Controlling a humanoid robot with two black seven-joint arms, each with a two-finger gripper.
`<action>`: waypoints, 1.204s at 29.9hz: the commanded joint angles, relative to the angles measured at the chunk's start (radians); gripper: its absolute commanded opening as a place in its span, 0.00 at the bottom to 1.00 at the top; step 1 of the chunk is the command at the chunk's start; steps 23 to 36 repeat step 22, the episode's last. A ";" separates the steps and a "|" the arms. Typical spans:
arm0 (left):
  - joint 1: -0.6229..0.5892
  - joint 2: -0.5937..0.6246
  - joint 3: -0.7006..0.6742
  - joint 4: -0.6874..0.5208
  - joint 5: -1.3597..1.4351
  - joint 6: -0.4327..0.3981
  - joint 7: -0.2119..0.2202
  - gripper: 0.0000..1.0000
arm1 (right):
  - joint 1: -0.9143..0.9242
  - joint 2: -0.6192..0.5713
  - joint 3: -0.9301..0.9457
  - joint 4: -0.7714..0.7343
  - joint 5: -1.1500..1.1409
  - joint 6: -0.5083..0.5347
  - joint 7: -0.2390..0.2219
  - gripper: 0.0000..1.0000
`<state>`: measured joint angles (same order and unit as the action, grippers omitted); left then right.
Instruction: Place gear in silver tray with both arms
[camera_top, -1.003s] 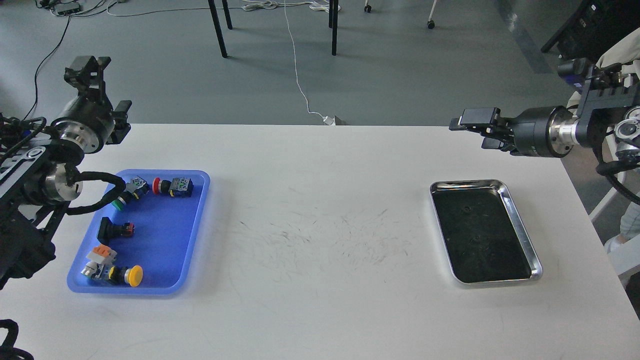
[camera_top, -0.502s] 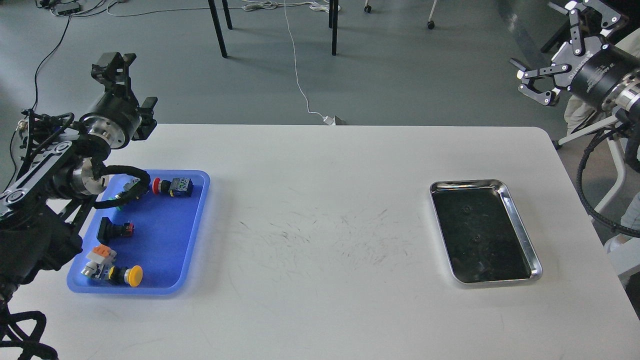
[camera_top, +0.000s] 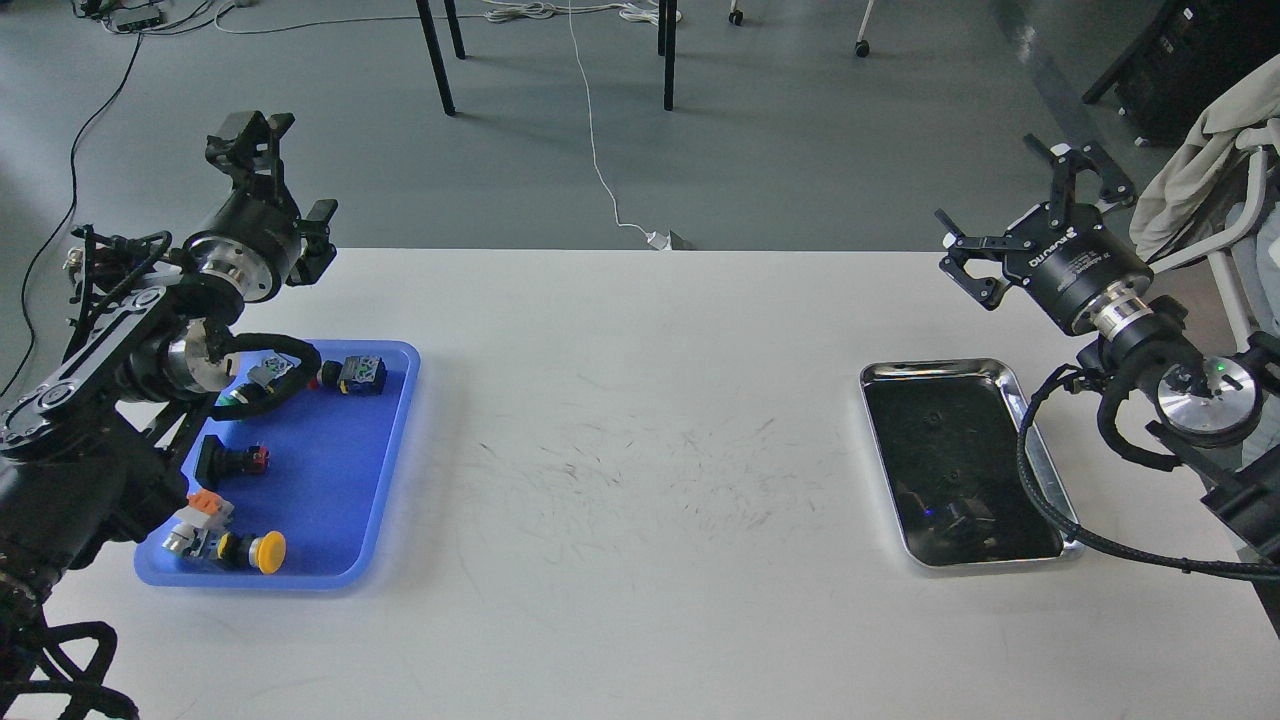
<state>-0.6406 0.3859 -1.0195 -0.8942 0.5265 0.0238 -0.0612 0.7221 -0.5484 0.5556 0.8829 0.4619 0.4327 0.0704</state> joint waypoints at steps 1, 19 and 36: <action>-0.002 0.001 -0.002 0.000 -0.054 -0.005 0.001 0.98 | -0.001 0.016 0.032 -0.001 0.001 -0.008 -0.064 0.99; -0.076 -0.033 -0.007 0.044 -0.169 -0.010 0.018 0.98 | -0.087 -0.001 0.109 0.007 0.000 0.056 -0.046 0.99; -0.079 -0.035 -0.005 0.046 -0.169 -0.010 0.035 0.98 | -0.092 0.001 0.109 0.008 0.000 0.056 -0.046 0.99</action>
